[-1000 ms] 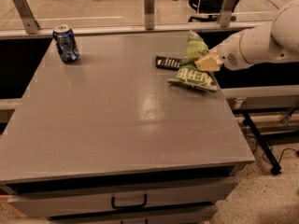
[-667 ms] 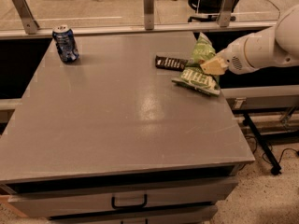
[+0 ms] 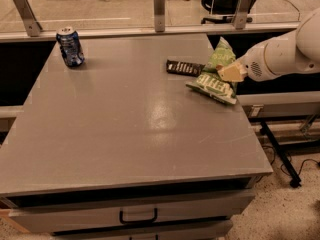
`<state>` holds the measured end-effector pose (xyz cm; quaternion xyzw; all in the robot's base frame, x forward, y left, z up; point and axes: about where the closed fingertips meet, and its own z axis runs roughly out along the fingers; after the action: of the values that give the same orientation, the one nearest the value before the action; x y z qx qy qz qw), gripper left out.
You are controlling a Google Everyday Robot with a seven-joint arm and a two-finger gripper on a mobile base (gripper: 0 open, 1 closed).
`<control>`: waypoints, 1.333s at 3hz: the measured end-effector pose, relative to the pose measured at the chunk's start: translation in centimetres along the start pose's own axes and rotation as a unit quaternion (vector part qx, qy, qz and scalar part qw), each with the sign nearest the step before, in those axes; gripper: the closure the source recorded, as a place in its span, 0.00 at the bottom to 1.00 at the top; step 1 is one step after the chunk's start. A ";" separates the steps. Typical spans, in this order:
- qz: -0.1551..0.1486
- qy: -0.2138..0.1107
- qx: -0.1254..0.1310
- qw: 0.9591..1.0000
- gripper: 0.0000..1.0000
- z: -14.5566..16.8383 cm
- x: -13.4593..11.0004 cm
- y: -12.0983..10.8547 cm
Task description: Move green jalapeno chip bag near rxbar chocolate
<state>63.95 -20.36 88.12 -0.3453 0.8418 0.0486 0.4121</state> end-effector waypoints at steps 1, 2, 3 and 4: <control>-0.010 -0.012 -0.002 1.000 0.12 -0.4 -1.6 -0.1; -0.040 -0.041 0.002 0.998 0.00 -1.9 -5.1 -0.5; -0.082 -0.082 0.018 0.993 0.00 -5.9 -9.6 -1.1; -0.131 -0.135 0.003 0.982 0.00 -11.0 -13.6 -0.1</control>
Offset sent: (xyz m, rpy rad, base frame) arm 0.0209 0.0270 0.1006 -0.0118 -0.1883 0.1208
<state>62.49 -17.12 105.25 -0.4416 0.7258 0.0376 0.5261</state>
